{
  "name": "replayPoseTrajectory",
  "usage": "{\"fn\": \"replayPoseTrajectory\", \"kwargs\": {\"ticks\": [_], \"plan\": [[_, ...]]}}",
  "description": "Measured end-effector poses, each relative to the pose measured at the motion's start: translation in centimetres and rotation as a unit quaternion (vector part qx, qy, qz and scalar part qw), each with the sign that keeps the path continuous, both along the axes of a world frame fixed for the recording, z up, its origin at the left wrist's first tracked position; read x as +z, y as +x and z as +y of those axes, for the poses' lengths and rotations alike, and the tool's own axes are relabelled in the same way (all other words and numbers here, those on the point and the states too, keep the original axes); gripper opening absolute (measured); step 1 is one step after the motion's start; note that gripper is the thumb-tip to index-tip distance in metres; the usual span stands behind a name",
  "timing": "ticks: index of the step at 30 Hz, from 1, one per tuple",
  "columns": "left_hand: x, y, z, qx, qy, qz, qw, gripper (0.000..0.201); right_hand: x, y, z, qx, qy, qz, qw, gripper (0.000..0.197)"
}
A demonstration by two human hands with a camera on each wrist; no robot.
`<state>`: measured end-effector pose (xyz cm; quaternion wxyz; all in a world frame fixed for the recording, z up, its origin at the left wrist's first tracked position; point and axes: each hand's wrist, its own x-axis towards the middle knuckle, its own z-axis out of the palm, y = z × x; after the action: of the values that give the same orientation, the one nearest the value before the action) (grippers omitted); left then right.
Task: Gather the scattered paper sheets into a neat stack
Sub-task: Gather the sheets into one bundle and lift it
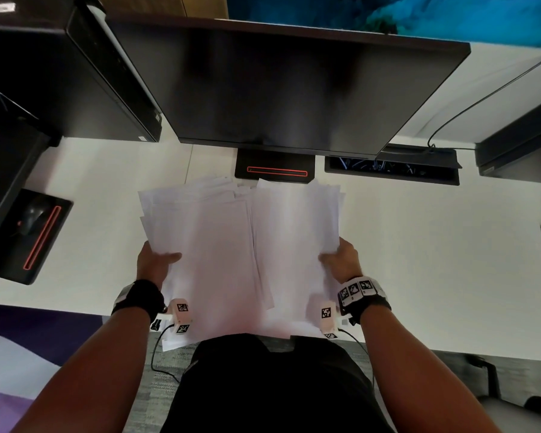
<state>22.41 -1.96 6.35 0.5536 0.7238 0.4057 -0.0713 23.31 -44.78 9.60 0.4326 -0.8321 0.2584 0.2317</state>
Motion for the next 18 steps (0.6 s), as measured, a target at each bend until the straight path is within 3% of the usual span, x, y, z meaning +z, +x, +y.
{"fn": "replayPoseTrajectory", "kwargs": {"ticks": [6,8,11,14,18], "plan": [[0.6,-0.2,-0.5,0.01,-0.019,-0.014,1.0,0.058,2.3,-0.9,-5.7,-0.084,0.028,-0.064,0.994,0.008],[0.6,-0.2,-0.3,0.013,-0.023,-0.006,1.0,0.058,4.1,-1.8,-7.7,-0.13,0.054,-0.081,0.987,0.017],[1.1,-0.1,-0.6,0.012,-0.018,0.002,1.0,0.057,7.6,-3.1,-9.6,-0.148,0.109,-0.115,0.976,0.012],[1.5,0.1,-0.9,0.013,-0.016,0.008,1.0,0.053,9.5,-3.5,-9.1,-0.154,0.211,-0.132,0.956,0.031],[2.3,0.4,-1.2,0.014,0.003,0.024,1.0,0.046,7.6,-1.8,-3.6,-0.143,0.276,-0.103,0.945,0.048]]}}
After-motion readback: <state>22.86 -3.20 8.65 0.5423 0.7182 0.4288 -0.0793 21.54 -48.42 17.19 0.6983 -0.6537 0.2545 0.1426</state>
